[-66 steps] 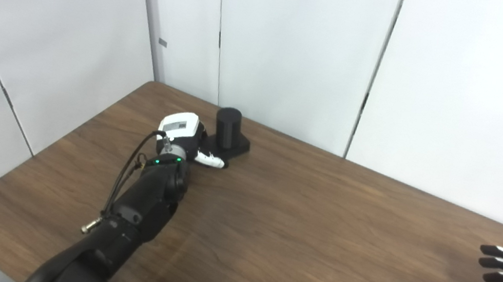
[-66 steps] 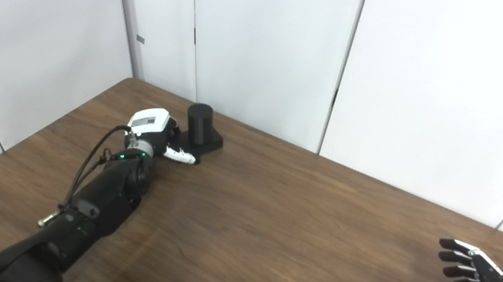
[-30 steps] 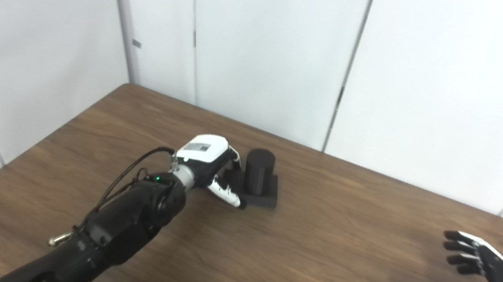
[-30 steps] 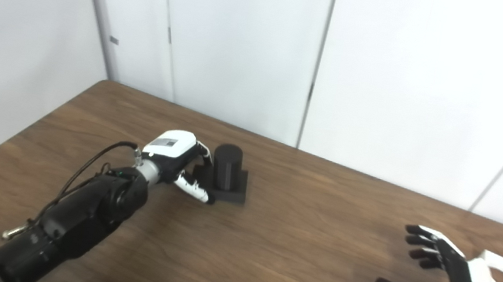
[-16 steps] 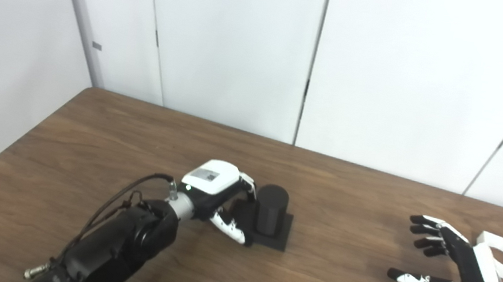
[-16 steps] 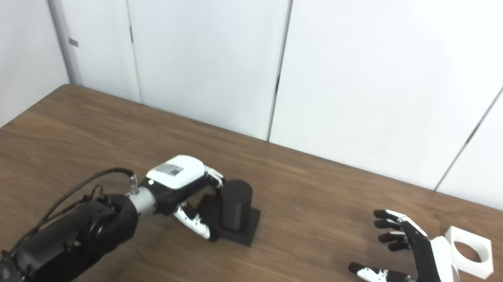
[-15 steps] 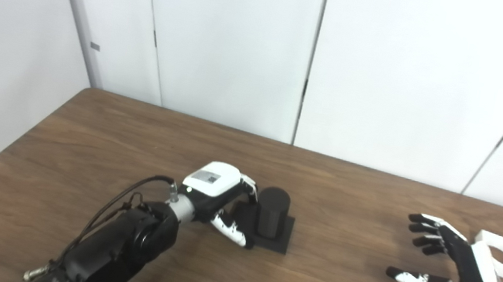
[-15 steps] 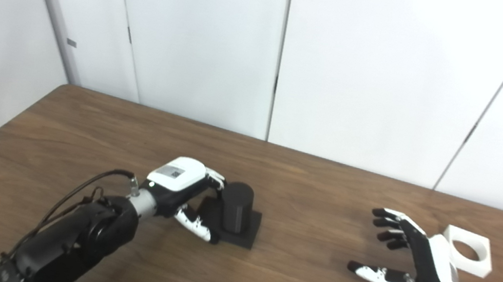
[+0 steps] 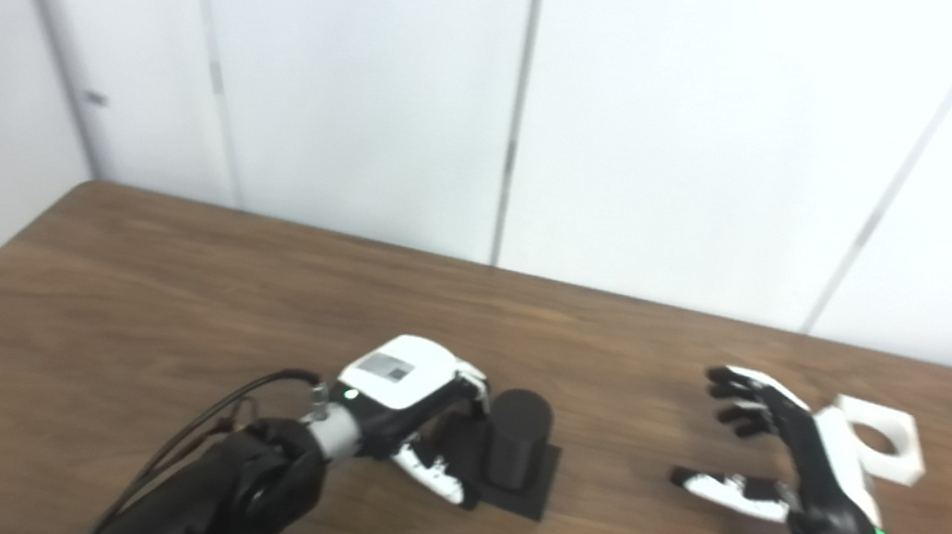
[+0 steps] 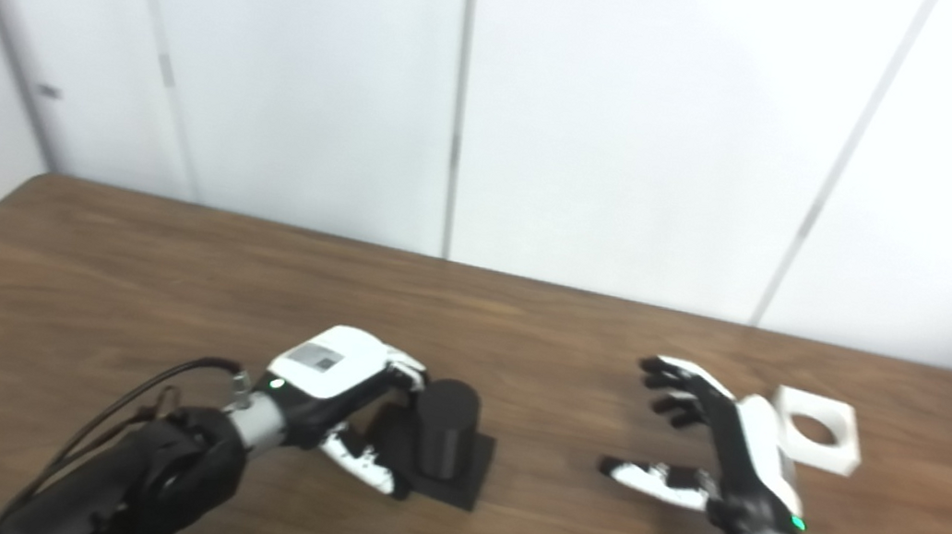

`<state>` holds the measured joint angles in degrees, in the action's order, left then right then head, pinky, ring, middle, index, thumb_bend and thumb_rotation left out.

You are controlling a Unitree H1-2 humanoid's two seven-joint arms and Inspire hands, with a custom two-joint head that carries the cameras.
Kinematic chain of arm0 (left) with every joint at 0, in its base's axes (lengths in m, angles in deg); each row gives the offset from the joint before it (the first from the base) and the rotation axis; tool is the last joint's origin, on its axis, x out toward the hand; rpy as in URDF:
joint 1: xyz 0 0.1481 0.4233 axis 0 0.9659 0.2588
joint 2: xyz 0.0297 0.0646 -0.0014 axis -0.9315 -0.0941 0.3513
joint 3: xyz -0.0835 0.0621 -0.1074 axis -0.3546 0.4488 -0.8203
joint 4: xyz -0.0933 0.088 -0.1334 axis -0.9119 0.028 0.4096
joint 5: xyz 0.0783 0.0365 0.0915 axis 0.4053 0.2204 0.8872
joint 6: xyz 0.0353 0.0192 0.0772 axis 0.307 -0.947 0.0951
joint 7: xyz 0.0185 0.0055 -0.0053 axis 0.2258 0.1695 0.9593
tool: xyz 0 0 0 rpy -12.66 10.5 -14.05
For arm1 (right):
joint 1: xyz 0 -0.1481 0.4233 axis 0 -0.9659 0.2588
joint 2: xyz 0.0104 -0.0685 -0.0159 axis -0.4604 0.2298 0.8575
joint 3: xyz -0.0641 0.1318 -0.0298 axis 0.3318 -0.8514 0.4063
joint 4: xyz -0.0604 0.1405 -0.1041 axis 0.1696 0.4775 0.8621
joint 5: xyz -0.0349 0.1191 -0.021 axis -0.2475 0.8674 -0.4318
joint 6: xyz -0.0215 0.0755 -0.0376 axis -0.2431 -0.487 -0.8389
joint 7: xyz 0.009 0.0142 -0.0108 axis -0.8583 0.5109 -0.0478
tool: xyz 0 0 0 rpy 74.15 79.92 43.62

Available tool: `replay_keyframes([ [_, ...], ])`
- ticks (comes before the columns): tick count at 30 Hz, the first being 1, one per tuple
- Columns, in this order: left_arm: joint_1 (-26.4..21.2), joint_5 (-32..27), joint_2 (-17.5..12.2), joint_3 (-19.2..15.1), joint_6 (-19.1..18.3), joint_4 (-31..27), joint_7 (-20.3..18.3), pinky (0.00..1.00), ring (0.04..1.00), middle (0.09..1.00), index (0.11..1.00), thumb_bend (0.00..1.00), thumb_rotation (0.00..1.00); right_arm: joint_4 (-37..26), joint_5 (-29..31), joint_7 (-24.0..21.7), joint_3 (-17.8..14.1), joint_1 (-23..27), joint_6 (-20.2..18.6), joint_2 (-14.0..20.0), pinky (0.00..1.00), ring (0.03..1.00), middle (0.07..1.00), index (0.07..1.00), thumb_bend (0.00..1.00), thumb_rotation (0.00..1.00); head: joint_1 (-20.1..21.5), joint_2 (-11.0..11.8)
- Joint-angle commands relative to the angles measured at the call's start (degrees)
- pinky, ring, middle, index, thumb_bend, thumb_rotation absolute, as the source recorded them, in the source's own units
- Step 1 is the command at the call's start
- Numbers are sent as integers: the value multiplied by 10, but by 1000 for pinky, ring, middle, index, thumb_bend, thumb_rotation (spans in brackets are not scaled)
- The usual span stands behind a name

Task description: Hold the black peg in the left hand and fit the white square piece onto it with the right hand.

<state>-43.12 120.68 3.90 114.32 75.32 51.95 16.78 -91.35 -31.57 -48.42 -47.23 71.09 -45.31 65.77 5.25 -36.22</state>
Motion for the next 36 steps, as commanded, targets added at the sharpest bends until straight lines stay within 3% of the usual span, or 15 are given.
replay_keyframes([
  [1,27,41,0,47,26,35,-28,780,839,837,490,524,65,-34,-2,0,-5,21,-1,13,603,637,718,750,627,9,20,4],
  [5,31,71,-16,59,38,38,-17,801,858,862,492,524,66,-67,-34,-54,13,26,-32,51,573,621,719,763,632,53,77,17],
  [13,39,54,-37,49,67,48,3,795,853,858,493,524,65,-102,-115,-132,20,69,-111,127,550,695,779,770,714,104,170,54],
  [16,40,51,-42,48,81,58,14,772,848,848,493,524,64,-97,-135,-151,18,89,-125,154,613,740,805,771,771,85,197,66],
  [20,40,61,-53,51,98,65,24,754,840,844,493,523,65,-79,-161,-186,19,125,-144,197,693,810,846,787,818,88,220,78],
  [23,43,58,-59,48,112,77,39,760,843,842,493,523,66,-59,-182,-207,29,152,-153,217,686,827,857,794,830,102,239,87],
  [32,45,47,-71,40,149,114,69,773,870,867,494,523,68,22,-230,-265,63,235,-177,250,719,872,898,822,856,127,270,96],
  [36,44,49,-71,39,160,127,84,776,872,876,494,523,70,59,-243,-327,89,271,-196,262,761,884,909,855,869,171,271,96],
])
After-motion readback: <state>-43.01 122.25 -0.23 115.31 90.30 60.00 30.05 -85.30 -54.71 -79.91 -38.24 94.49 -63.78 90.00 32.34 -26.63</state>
